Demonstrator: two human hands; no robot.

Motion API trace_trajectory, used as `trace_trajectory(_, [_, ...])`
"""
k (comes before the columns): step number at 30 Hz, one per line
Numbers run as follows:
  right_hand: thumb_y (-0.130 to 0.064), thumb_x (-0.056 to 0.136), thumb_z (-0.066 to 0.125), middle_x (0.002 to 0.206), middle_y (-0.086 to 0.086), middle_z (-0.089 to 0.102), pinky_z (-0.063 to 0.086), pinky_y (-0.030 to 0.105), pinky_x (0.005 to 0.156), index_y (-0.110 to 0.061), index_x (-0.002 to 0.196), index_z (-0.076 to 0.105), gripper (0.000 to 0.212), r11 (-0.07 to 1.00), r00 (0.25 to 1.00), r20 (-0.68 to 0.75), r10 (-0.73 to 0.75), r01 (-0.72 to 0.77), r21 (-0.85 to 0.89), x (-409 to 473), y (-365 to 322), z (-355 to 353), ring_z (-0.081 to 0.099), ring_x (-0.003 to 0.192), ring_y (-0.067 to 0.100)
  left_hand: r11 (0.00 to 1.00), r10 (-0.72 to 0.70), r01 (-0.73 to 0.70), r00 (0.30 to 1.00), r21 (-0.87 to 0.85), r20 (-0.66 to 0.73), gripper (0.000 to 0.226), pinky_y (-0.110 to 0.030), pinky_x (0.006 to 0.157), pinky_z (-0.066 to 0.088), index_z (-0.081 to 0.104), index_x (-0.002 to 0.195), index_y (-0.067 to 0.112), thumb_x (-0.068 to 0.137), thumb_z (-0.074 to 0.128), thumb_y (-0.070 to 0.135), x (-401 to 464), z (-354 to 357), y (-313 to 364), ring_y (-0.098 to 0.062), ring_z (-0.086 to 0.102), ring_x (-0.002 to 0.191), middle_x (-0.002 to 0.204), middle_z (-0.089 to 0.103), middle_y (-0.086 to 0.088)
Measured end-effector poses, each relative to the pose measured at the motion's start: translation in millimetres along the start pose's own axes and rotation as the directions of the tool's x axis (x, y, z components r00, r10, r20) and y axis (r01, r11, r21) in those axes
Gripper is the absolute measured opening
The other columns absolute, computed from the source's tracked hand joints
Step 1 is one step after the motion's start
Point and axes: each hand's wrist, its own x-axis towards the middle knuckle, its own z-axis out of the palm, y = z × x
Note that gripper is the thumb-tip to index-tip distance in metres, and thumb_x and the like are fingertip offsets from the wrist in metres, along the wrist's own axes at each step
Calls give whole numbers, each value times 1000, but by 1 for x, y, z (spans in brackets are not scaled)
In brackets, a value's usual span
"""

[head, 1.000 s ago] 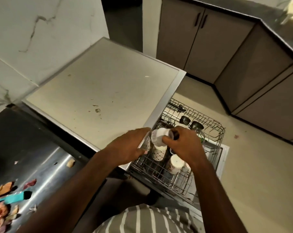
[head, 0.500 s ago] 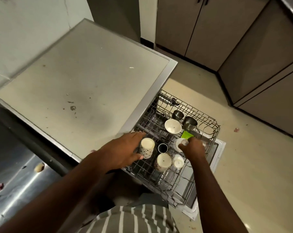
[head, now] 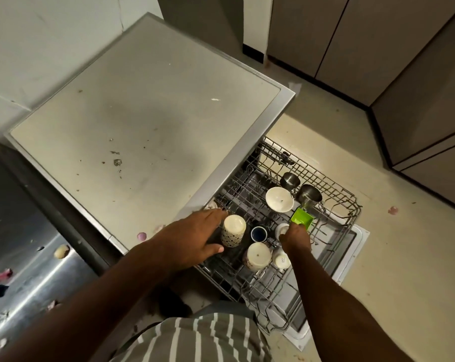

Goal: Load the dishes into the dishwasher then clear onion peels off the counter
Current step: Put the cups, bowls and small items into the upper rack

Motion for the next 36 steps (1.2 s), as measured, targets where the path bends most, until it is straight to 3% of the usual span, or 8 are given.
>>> trace_trajectory(4, [-13,94,67,124,18,63,55,37,91,-5,130,58,39,999,1000,14,13,-14,43,-3,3,6,64,111,32,1000,-15,15,1000,-5,-1,76,-37,117,39,22,161,29,99,65,41,0,2,0,-16,38,144,162,37,1])
trace_trajectory(10, [-29,91,73,133,20,55,54,45,99,-9,147,47,64,996,1000,-15,-10,12,83,-15,-3,-4,57,121,37,1000,14,-14,1000,6,14,74,-36,115,39,22,160,29,100,63,42,0,6,0,-15,39,143,161,38,2])
trace_trajectory(17, [-26,96,68,153,17,49,53,44,100,-12,152,47,61,953,954,-195,-228,259,154,-65,-54,-44,54,133,35,999,44,-43,998,24,-47,75,-38,115,40,21,160,27,100,61,47,-8,9,-3,-15,37,146,163,35,3])
trace_trajectory(21, [-28,97,68,151,10,50,54,45,102,-19,151,49,58,873,847,-307,-434,480,90,-106,-100,-77,51,133,28,1000,15,-14,990,7,-138,78,-40,116,41,18,161,28,99,61,49,-20,7,-15,-17,35,150,167,29,4])
trace_trajectory(25, [-23,95,68,137,7,60,53,45,103,-17,136,62,42,687,640,-302,-707,722,-80,-156,-151,-96,55,125,25,997,-54,41,968,-58,-246,78,-43,120,38,16,163,26,101,59,46,-46,-1,-31,-16,30,152,169,24,5])
trace_trajectory(31, [-32,100,60,150,4,50,41,42,113,-19,146,53,48,538,522,-138,-842,833,-129,-213,-220,-88,45,136,26,978,-183,130,905,-161,-384,79,-41,123,31,16,164,24,101,59,45,-100,4,-82,-16,27,154,170,23,3])
trace_trajectory(36, [-46,97,54,155,2,46,39,42,114,-25,148,54,55,420,425,33,-905,903,-93,-255,-280,-57,45,138,26,924,-377,276,779,-266,-501,79,-37,121,36,20,163,26,99,62,44,-175,11,-127,-15,35,150,167,28,5])
